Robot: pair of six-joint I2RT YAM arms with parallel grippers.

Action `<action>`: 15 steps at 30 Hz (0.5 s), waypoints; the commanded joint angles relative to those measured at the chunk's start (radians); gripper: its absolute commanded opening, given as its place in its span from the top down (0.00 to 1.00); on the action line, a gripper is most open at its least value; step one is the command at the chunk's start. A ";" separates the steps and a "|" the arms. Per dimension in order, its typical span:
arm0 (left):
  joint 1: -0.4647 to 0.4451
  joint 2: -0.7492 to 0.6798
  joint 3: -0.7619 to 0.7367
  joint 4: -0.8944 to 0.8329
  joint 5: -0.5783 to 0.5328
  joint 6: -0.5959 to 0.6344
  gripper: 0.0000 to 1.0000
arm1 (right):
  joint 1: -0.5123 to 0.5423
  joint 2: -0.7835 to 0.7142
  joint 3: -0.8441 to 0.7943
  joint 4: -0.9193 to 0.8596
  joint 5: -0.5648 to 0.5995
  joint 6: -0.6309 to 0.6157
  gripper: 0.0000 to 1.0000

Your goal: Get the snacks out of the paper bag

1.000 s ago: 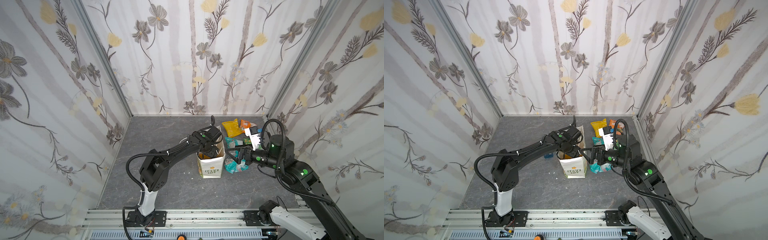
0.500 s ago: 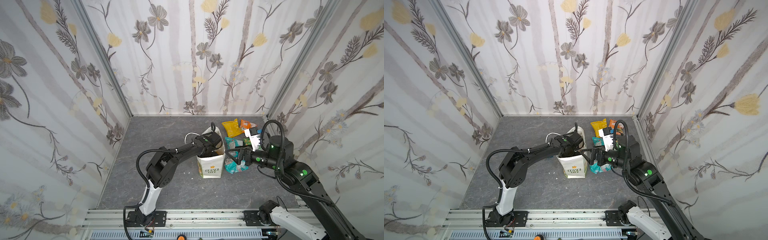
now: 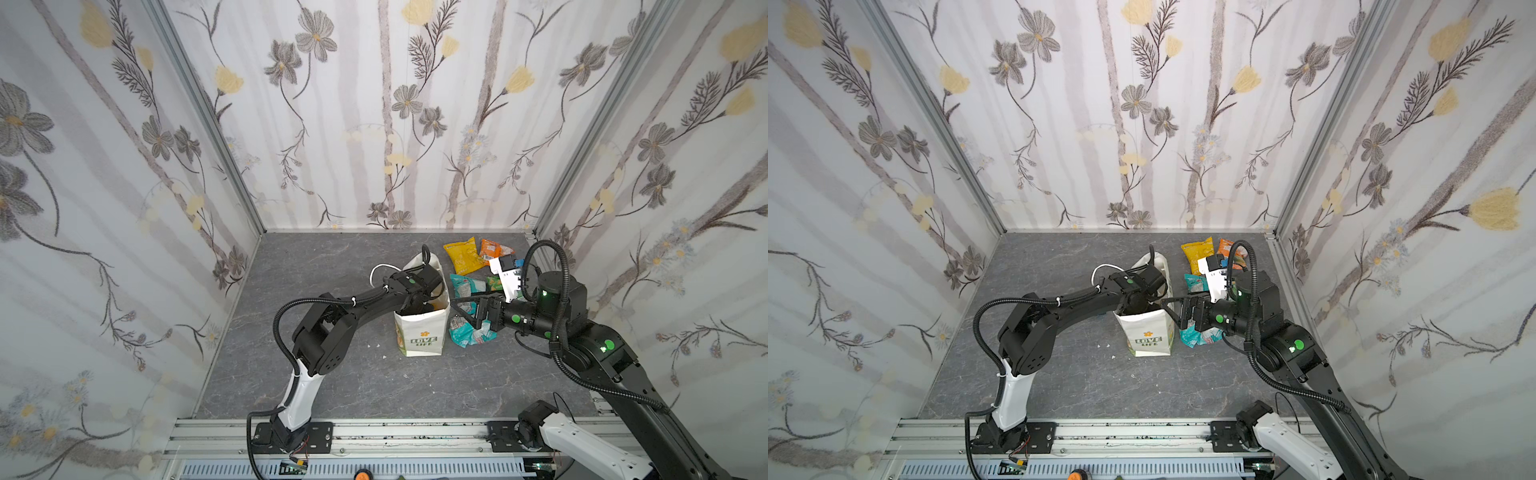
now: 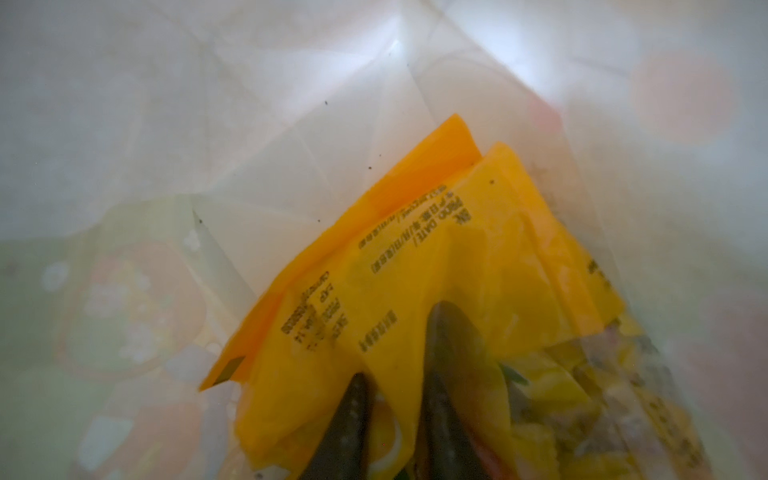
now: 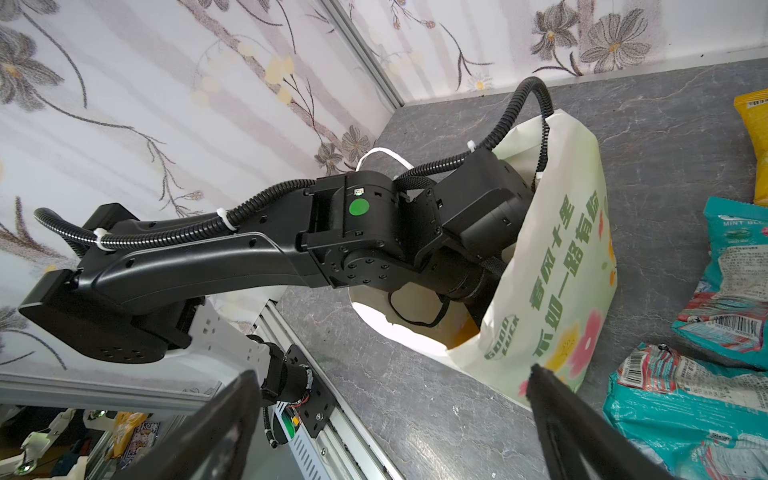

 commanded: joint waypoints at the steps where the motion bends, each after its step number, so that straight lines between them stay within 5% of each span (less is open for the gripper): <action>1: 0.000 -0.009 -0.001 -0.073 0.024 -0.014 0.89 | 0.001 0.003 -0.009 0.033 0.036 0.003 0.01; 4: -0.001 -0.023 -0.002 -0.073 0.022 -0.016 0.99 | 0.001 0.007 -0.019 0.042 0.068 0.013 0.01; 15: -0.001 -0.086 0.018 -0.089 0.012 -0.012 1.00 | -0.009 0.052 -0.061 0.044 0.148 0.014 0.01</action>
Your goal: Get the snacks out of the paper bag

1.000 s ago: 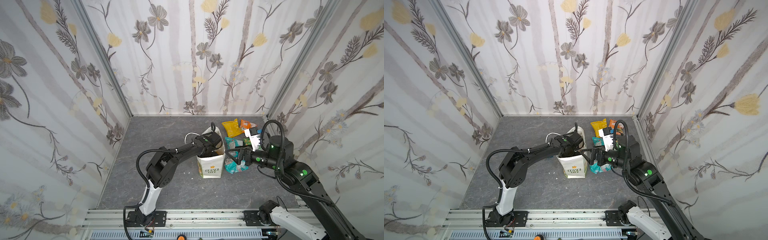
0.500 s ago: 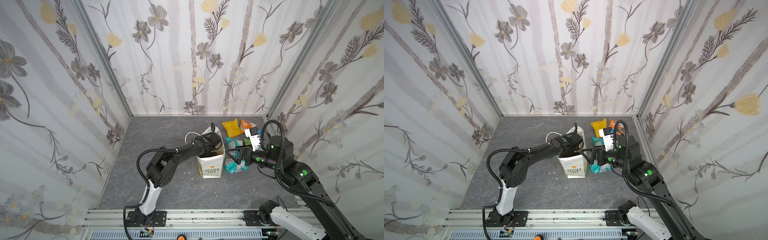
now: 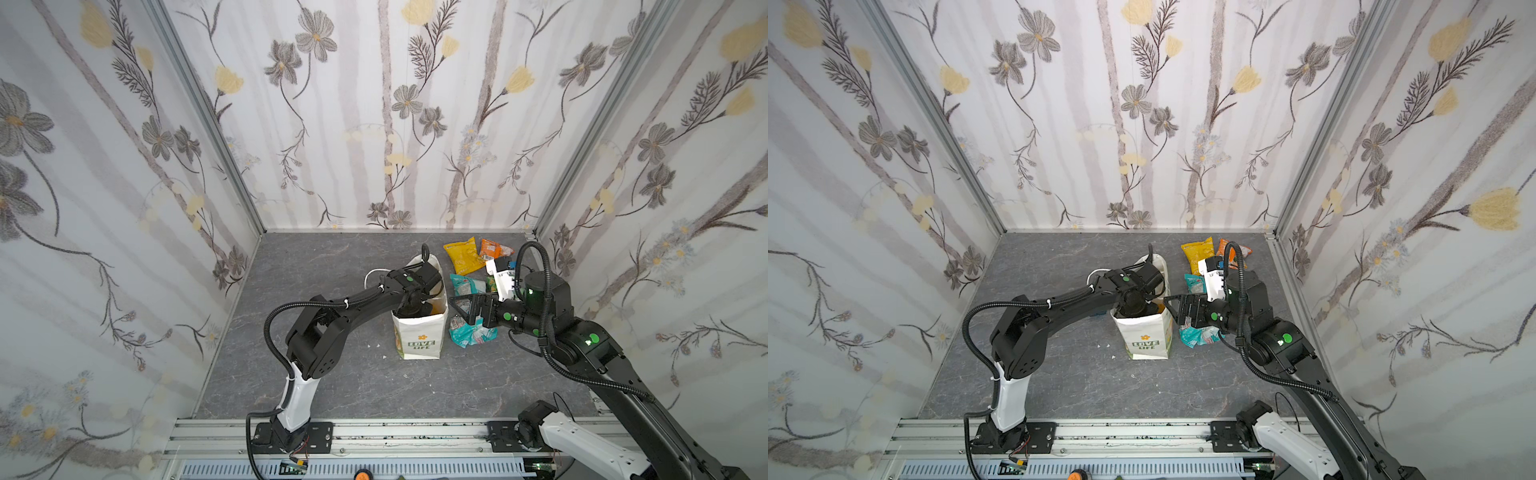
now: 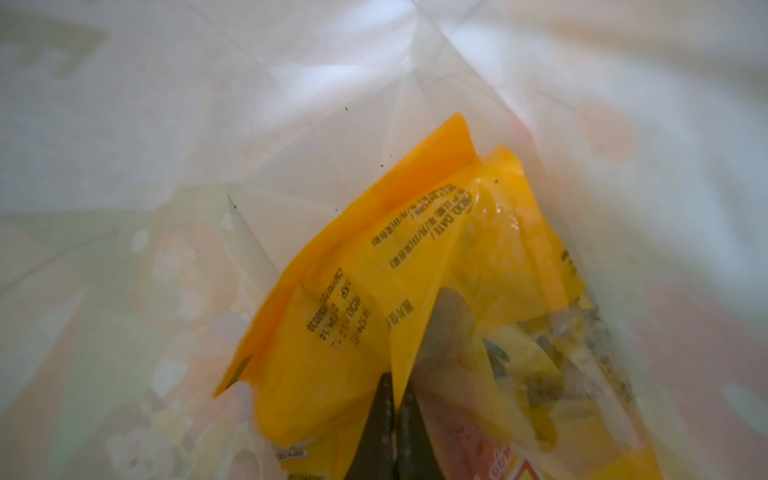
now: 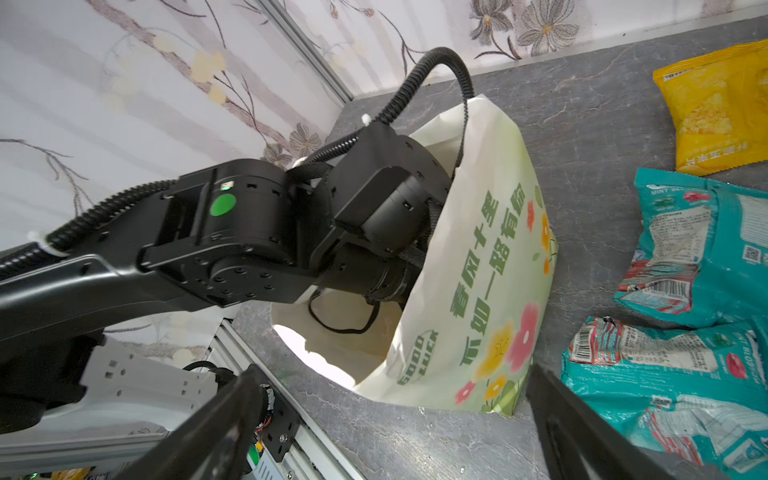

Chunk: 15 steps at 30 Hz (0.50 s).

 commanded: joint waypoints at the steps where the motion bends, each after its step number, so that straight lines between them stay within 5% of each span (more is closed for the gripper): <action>1: 0.001 -0.026 0.015 -0.029 0.010 -0.012 1.00 | -0.005 0.014 -0.011 0.039 0.040 0.002 0.01; 15: -0.011 -0.080 0.052 -0.068 -0.024 -0.005 1.00 | -0.033 0.045 -0.062 0.047 0.033 -0.020 0.01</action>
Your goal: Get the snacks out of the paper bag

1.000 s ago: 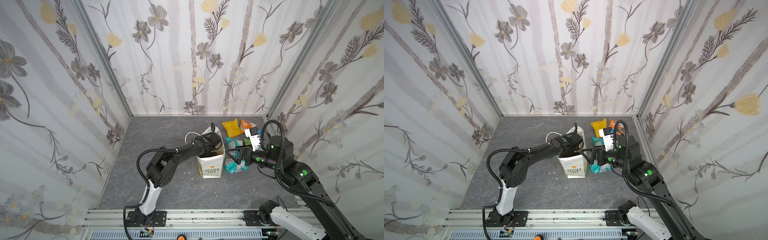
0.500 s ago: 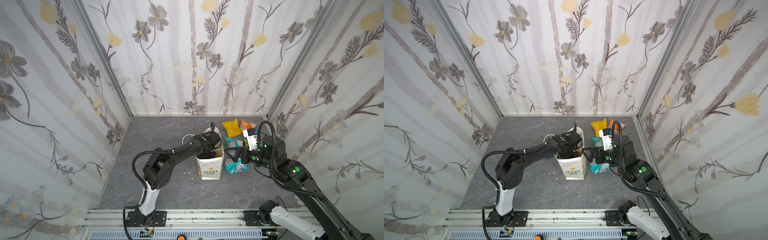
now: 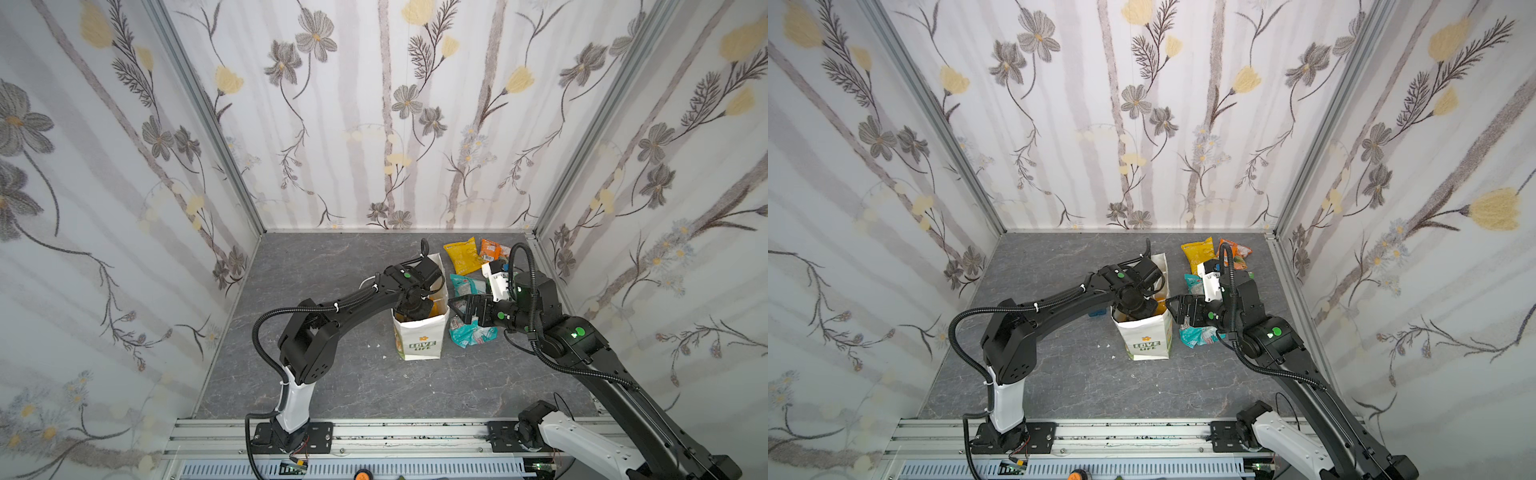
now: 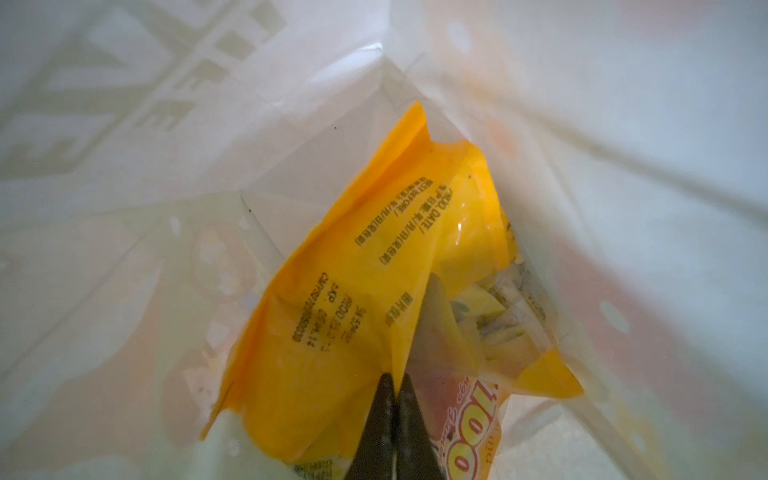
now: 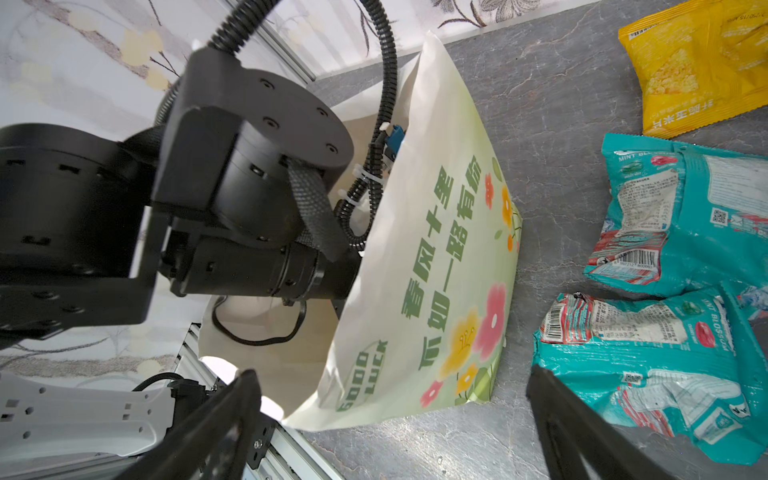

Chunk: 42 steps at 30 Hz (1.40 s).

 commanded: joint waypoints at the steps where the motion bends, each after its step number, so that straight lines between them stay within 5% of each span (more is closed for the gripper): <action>1: -0.004 -0.026 0.022 -0.017 -0.024 -0.005 1.00 | -0.006 0.007 -0.013 0.044 0.013 -0.013 0.01; 42: -0.054 -0.125 0.219 -0.197 -0.170 0.027 1.00 | -0.027 -0.015 -0.010 0.041 -0.004 -0.004 0.01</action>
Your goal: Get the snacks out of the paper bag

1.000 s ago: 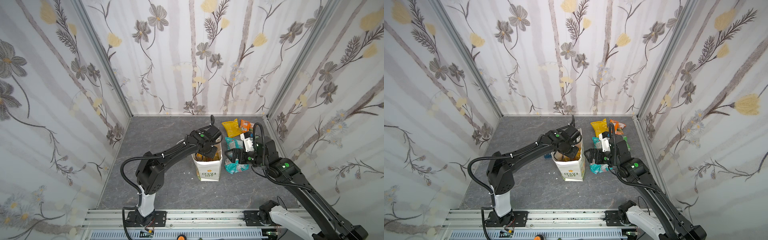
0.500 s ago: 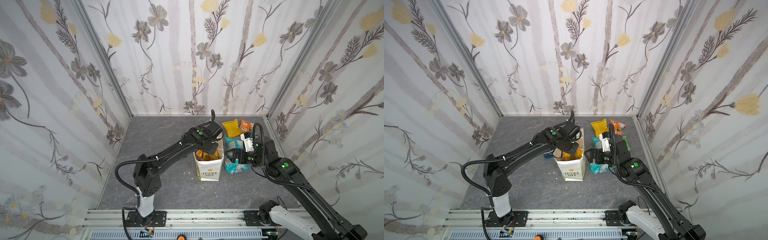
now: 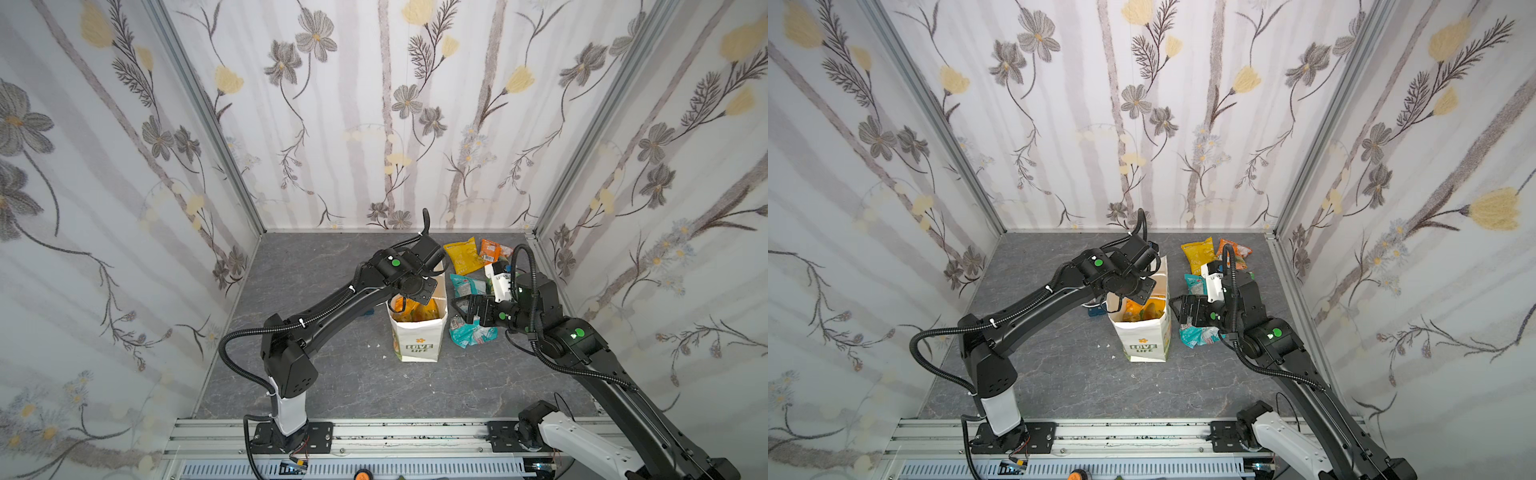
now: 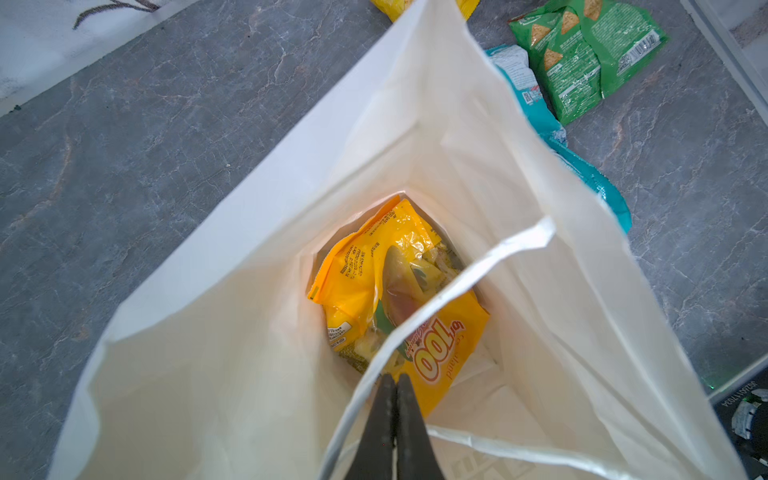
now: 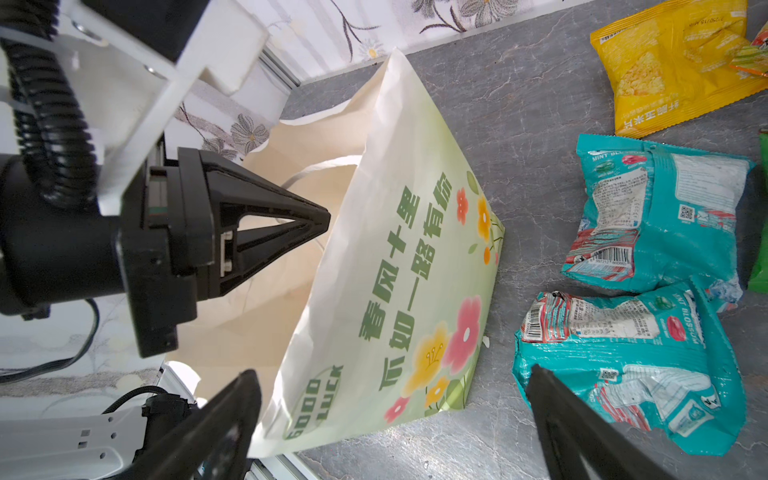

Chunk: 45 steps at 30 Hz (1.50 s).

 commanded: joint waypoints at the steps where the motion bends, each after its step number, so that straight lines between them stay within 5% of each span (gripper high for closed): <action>1: -0.015 0.001 -0.008 -0.051 -0.011 -0.011 0.98 | 0.000 -0.003 0.011 0.027 -0.020 0.004 0.01; 6: -0.059 -0.020 -0.092 -0.059 0.019 -0.038 0.60 | -0.001 -0.012 0.012 0.029 -0.021 0.005 0.01; 14: -0.068 -0.142 -0.134 0.025 -0.088 -0.071 0.58 | -0.001 -0.011 0.021 0.027 -0.032 0.006 0.01; 20: -0.070 -0.188 -0.125 -0.067 -0.007 -0.105 0.60 | -0.003 -0.025 0.038 0.013 -0.028 0.008 0.01; 30: -0.031 -0.053 -0.138 -0.112 0.119 -0.079 0.60 | -0.014 0.022 0.094 -0.006 -0.038 -0.016 0.01; 45: -0.001 0.072 -0.277 0.090 0.098 -0.067 0.14 | -0.040 0.024 0.095 -0.010 -0.069 -0.045 0.01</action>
